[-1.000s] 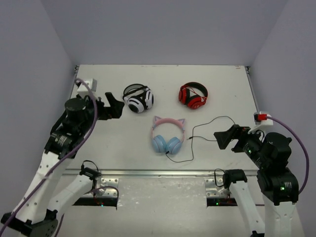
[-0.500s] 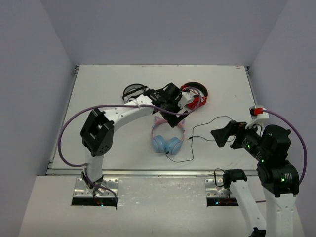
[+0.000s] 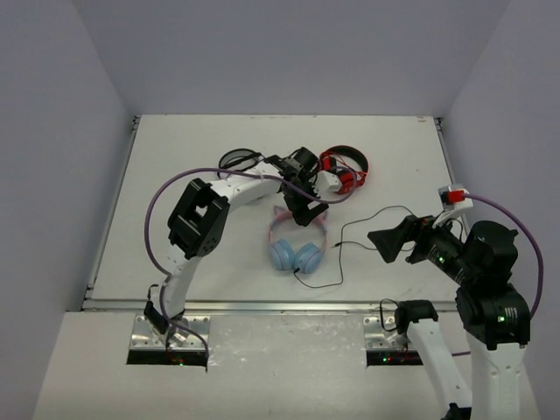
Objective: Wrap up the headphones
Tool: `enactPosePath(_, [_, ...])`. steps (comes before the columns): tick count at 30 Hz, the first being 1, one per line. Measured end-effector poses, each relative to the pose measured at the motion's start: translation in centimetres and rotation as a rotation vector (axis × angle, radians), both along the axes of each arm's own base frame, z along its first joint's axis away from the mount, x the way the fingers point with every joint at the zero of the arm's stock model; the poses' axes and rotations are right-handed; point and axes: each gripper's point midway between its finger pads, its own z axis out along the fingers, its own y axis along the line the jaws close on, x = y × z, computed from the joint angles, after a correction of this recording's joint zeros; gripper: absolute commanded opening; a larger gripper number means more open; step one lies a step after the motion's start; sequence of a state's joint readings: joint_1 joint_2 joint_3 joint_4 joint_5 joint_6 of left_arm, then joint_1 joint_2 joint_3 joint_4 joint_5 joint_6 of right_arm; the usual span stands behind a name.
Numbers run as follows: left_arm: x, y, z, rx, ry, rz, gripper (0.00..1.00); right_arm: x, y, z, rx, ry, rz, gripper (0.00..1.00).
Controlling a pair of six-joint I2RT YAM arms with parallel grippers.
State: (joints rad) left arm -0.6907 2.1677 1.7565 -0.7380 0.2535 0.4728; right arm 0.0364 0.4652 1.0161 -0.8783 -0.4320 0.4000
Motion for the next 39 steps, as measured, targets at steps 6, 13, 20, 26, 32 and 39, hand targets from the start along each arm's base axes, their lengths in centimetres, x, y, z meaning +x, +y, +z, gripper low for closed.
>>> enactPosePath(6, [1.2,0.7,-2.9,0.019,0.040,0.010,0.75,0.0,0.4,0.4,0.013,-0.024,0.024,0.99])
enactPosePath(13, [1.3,0.5,-3.7,0.024,0.024,0.045,0.47,0.2,0.3,1.2,0.022,-0.080,0.008,0.99])
enactPosePath(20, [-5.0,1.9,-3.8,0.085,-0.001,0.087,0.00,0.7,0.3,1.5,0.043,-0.113,-0.006,0.99])
enactPosePath(26, [-8.9,2.5,-1.4,0.133,-0.098,0.178,0.00,0.9,0.2,0.9,0.056,-0.119,-0.015,0.99])
enactPosePath(32, [-7.1,6.4,5.4,0.082,-0.306,0.499,0.00,2.3,0.2,-2.0,0.055,-0.077,-0.023,0.99])
enactPosePath(39, [-6.5,14.6,19.8,-0.116,-0.557,0.965,0.00,2.9,3.2,-3.4,0.115,-0.136,0.179,0.99])
